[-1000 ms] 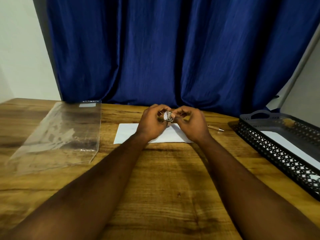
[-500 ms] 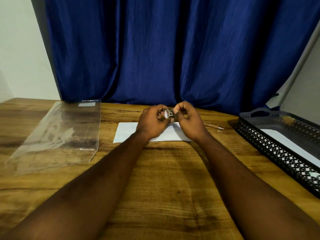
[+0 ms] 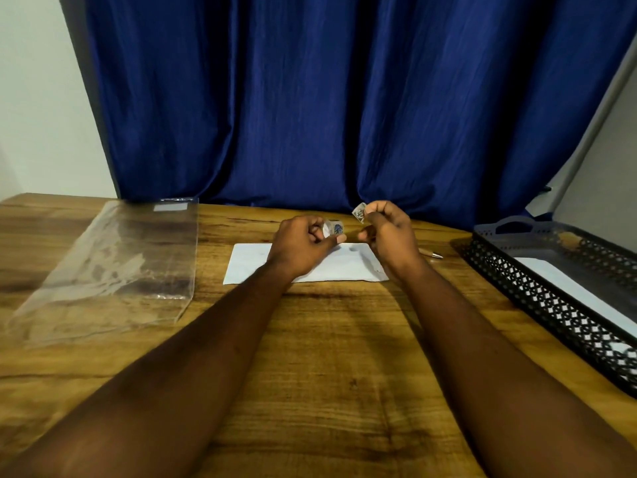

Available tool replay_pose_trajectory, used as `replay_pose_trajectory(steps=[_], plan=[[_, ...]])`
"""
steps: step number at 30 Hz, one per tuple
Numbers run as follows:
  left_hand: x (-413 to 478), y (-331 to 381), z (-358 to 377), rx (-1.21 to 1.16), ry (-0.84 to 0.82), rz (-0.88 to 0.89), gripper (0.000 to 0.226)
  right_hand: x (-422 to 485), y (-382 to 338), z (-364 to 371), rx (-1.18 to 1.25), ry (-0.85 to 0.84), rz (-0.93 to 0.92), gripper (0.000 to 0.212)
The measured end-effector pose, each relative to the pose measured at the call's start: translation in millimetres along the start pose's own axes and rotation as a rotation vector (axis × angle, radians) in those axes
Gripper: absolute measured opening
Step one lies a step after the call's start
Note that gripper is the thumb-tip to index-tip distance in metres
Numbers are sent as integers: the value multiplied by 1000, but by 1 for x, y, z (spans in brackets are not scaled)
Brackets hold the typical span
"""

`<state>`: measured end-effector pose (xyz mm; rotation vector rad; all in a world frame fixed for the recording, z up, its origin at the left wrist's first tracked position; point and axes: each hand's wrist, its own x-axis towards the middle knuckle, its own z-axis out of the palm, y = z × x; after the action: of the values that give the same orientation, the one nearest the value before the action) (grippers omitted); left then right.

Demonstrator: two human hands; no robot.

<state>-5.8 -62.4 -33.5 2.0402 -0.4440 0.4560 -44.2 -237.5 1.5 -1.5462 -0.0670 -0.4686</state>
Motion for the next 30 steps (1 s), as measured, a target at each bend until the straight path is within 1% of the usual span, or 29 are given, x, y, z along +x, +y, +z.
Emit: replay_pose_trajectory(steps=[3,5,7,9,12,14,15,16,18,20,22,26,30], plan=[[1,1,1,-3,-31,33,33,-4,-2,0,-74,-101,111,17],[2,-1,2,12,-40,78,34,-6,0,1,-148,-184,130,16],[1,-1,3,33,-41,111,35,-6,4,2,-177,-209,125,17],[1,-1,5,57,-27,133,40,-5,5,3,-150,-189,133,18],[0,-1,7,105,-9,131,62,-2,6,3,-101,-104,150,19],[-2,2,7,216,-62,98,72,4,8,3,-98,-42,127,17],[-3,4,8,324,-131,82,75,9,10,2,-127,-5,99,15],[-5,7,9,443,-216,68,77,14,12,-1,-203,26,60,15],[-9,13,13,604,-346,59,78,28,15,-6,-446,39,-30,13],[-10,16,17,652,-392,57,76,41,14,-9,-673,4,-101,10],[-10,16,18,668,-404,51,76,56,15,-9,-812,-39,-127,7],[-9,18,17,661,-421,46,77,80,23,-6,-1005,-118,-130,5],[-7,19,17,648,-418,40,78,88,40,-8,-1040,-157,-63,8]])
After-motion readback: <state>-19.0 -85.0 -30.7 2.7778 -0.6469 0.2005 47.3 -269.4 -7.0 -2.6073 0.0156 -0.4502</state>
